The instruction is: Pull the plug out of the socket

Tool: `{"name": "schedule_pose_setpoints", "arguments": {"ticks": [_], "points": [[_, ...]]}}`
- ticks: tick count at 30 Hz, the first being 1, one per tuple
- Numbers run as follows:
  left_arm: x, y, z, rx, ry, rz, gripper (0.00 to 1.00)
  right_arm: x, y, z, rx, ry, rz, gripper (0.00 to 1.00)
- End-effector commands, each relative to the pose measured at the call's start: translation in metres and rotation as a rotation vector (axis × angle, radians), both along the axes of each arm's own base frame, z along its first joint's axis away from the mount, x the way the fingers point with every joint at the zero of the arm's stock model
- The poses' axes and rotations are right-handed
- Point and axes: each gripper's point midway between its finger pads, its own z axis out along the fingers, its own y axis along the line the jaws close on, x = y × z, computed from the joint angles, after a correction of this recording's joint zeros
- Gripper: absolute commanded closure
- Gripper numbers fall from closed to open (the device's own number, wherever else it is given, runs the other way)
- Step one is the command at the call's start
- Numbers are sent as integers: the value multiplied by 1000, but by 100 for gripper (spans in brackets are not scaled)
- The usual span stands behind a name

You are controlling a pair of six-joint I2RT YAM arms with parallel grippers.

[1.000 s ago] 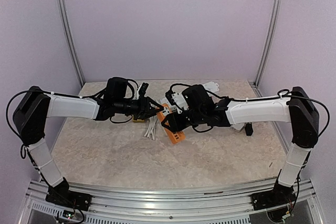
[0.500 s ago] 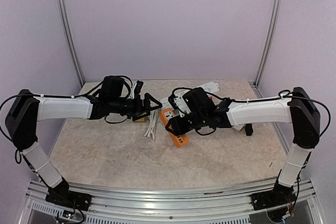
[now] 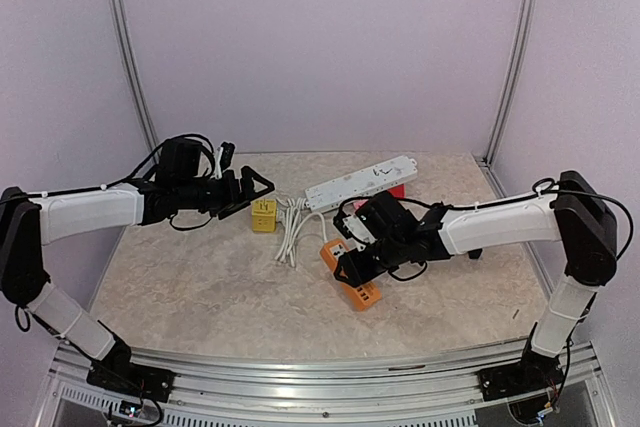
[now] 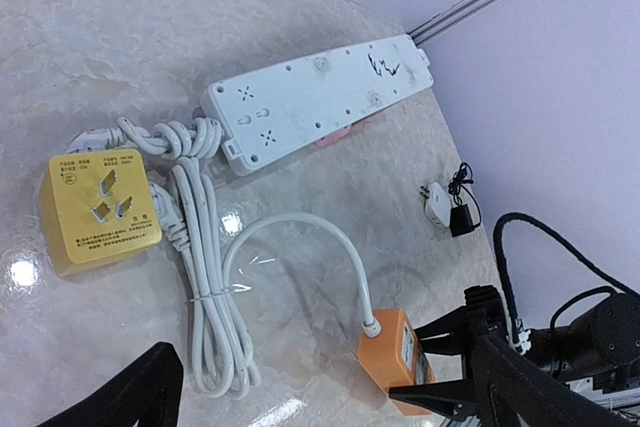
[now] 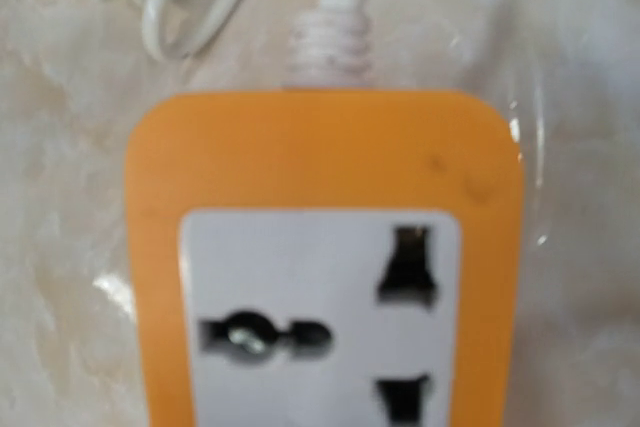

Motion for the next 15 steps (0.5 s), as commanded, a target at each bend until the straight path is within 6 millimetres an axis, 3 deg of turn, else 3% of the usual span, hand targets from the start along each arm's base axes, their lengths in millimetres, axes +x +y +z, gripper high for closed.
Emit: {"name": "schedule_pose_setpoints", "arguments": {"ticks": [1, 13, 15], "points": [[-1, 8, -3, 34, -12, 5, 1, -14, 4, -8, -4, 42, 19, 72], [5, 11, -11, 60, -9, 13, 1, -12, 1, -22, -47, 60, 1, 56], [7, 11, -10, 61, -13, 12, 1, -13, 2, -22, -43, 62, 3, 46]]}}
